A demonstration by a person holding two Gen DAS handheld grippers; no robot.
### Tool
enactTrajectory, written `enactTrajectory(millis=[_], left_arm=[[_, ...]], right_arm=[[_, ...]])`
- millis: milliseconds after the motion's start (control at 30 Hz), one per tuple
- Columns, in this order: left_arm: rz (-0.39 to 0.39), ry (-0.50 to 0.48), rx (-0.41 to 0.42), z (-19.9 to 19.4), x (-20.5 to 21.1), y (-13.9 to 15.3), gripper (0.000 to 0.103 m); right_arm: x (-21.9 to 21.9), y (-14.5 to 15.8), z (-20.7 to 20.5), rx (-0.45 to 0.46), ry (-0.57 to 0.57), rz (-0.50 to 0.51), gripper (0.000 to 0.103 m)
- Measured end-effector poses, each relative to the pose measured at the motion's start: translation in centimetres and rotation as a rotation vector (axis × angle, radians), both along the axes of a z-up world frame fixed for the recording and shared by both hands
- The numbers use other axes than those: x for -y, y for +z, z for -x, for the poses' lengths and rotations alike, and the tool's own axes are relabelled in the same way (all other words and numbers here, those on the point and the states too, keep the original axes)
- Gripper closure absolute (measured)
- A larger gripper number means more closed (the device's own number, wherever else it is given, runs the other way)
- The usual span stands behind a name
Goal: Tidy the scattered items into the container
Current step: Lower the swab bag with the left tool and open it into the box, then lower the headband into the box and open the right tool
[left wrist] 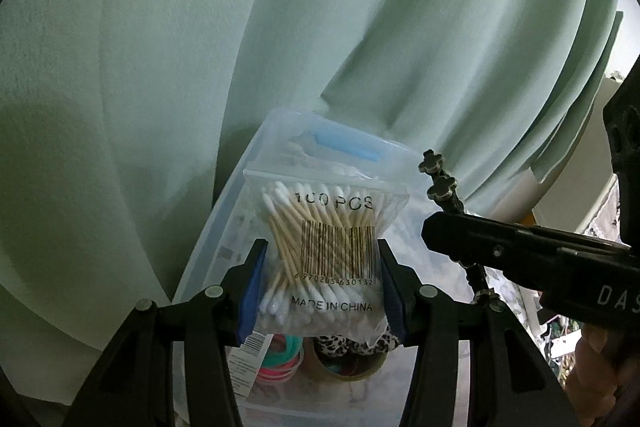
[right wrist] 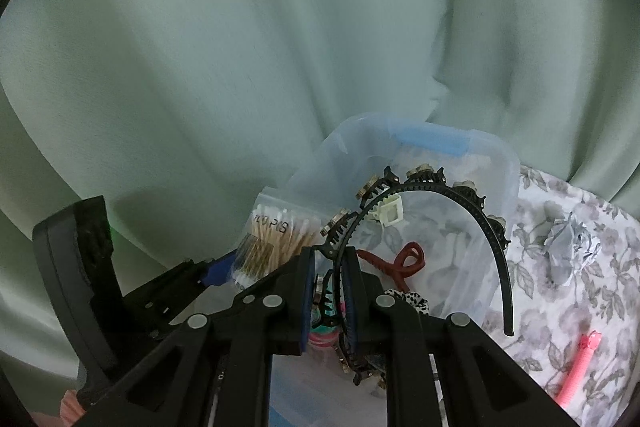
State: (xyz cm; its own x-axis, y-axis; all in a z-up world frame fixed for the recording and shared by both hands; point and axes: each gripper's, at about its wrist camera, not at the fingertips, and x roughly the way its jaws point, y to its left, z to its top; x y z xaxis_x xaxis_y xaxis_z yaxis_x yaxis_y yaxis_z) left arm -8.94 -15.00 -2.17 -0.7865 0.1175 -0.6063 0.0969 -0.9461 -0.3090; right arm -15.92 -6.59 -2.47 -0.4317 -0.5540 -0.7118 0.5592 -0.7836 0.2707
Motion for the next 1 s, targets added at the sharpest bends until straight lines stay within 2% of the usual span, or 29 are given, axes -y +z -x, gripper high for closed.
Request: enactTrajectory(millis=[167,233,333,567,800,1000], left_arm=[[0.006,0.024,-0.011,-0.7,0.0,0.4,0.039],[0.008,0.028,-0.014,-0.9,0.0,0.7,0.035],[0.011,0.03,-0.016,-1.0,0.0,0.9,0.031],[0.011,0.024,-0.025,-2.8,0.3,1.1,0.03],[0.02,0.033,-0.03,-3.2,0.7,1.4,0.03],[0.023,0.048,-0.039,-3.8,1.3,2.0,0.03]], right_arm=[[-0.3,0.4,-0.9,-0.011,-0.007,-0.017,0.082],[-0.5,1.1,-2.0,-0.02,-0.003,-0.022,0.063],[-0.7,1.5,-2.5,-0.038,-0.004,-0.017,0.054],[-0.7,2.2,-3.2,-0.041,0.012,0.0,0.051],[-0.3,3.0,-2.9,-0.01,0.038,0.068,0.05],[0.1,4.6,-3.3,-0.067,0.07,0.091,0.049]])
